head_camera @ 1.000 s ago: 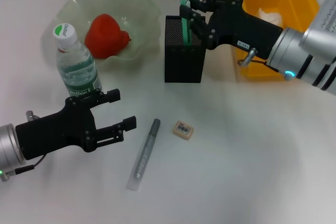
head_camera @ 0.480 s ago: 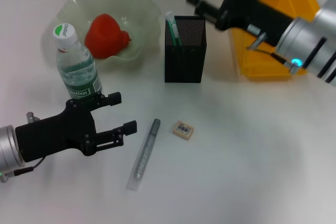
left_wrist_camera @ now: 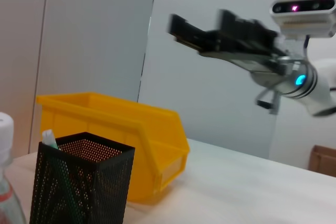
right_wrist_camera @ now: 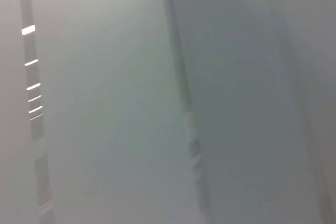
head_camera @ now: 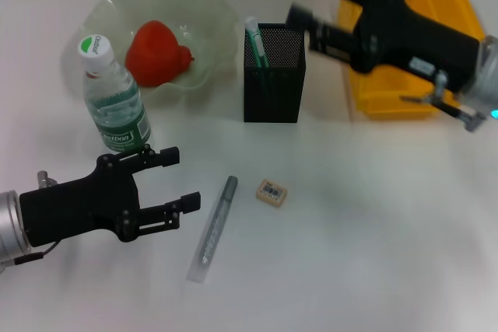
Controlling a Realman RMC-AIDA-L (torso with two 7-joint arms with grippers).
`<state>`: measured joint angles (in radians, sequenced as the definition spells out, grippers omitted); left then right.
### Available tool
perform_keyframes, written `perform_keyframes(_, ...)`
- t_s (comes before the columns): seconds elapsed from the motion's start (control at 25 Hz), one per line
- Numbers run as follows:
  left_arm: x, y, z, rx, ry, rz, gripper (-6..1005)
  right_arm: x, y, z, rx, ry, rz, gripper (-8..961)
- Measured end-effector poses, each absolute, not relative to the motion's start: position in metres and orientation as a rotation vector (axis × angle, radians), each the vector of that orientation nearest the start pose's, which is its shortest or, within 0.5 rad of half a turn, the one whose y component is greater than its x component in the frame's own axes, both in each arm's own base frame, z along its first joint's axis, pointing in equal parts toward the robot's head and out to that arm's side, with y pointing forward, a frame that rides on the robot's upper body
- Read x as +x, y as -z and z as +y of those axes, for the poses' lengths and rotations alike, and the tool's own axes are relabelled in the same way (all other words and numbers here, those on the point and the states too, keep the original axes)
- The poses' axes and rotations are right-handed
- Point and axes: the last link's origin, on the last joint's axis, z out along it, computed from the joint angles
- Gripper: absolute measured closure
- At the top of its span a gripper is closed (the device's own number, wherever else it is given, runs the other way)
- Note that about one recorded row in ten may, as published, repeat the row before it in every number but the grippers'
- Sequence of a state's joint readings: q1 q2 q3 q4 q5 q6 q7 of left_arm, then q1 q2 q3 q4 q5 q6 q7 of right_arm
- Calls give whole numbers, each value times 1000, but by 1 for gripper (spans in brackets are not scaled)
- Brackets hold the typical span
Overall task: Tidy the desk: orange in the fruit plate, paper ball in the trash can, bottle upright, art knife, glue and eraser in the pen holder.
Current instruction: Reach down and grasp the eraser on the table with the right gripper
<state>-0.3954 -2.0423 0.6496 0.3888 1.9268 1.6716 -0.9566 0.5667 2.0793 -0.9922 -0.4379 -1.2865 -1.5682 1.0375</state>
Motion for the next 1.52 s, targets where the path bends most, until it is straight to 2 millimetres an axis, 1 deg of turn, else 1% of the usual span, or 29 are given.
perform_keyframes(0.12,-304,17,260,-2694,881,-457,214,200,6,332,-2634,-1189,275,228)
perform_keyframes(0.28,-305,16,261,-2700,867,-447,214,199,6,328,-2847,-956,281,228)
perform_keyframes(0.44,-306,16,260,-2712,853,-445,214,194,6,335,-2970,-723,312,228)
perform_keyframes(0.64,-306,17,259,-2715,849,-445,214,186,9,346,-3069,-422,335,228)
perform_keyframes(0.72,-306,17,259,-2715,850,-446,214,181,13,349,-3106,-307,328,228)
perform_keyframes(0.76,-306,17,259,-2715,850,-446,214,176,17,351,-3138,-209,315,228)
perform_keyframes(0.8,-306,17,259,-2715,850,-447,214,176,17,351,-3138,-209,315,228)
perform_keyframes(0.96,-307,17,258,-2714,848,-449,214,169,26,354,-3176,-37,257,229)
perform_keyframes(1.08,-306,17,258,-2714,850,-449,214,167,34,355,-3183,60,197,229)
perform_keyframes(1.24,-306,18,257,-2713,854,-453,214,164,44,358,-3169,143,125,229)
perform_keyframes(1.32,-306,19,257,-2713,855,-454,214,164,46,358,-3166,160,114,229)
perform_keyframes(1.52,-306,20,257,-2712,857,-457,214,163,58,360,-3145,233,51,229)
